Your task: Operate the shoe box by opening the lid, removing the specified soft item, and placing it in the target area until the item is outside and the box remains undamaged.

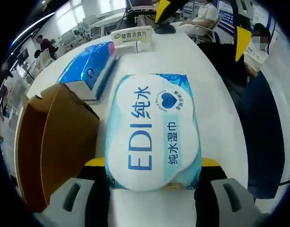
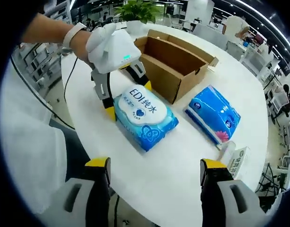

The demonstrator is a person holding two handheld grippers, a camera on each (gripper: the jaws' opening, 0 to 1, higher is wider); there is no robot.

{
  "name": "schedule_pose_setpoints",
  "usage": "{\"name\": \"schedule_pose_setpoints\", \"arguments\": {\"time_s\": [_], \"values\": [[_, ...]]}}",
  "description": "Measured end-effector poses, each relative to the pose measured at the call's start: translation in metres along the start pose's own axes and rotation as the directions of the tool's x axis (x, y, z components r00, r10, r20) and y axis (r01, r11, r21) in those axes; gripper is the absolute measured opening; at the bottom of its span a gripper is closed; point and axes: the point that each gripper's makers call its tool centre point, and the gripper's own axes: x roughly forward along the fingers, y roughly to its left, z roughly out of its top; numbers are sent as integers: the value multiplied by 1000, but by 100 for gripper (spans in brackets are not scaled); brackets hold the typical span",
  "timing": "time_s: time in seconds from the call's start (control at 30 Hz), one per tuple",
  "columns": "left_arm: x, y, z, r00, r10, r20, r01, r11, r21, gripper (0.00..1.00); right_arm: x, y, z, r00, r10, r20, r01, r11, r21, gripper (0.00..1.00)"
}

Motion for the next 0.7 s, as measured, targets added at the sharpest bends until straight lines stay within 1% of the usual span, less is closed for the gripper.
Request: {"name": "schedule_pose_setpoints", "arguments": {"time_s": [0.17,0.47,0.6,0.7], "values": [[7,3,14,1000,-3,9,3,1000,-3,73,-2,-4,-9,1000,-5,-3,5,1000,16,79],[19,7,39,1000,-4,18,4,1000,-4,73,-7,-14,-18,1000,-19,4,19,999,43,78],[25,10,51,1000,-5,21,5,1000,-1,73,-10,-17,-20,999,-20,27,18,998,67,79],[28,11,59,1000,-5,29,5,1000,-6,73,-10,-18,-26,1000,-21,15,20,998,66,79]]}}
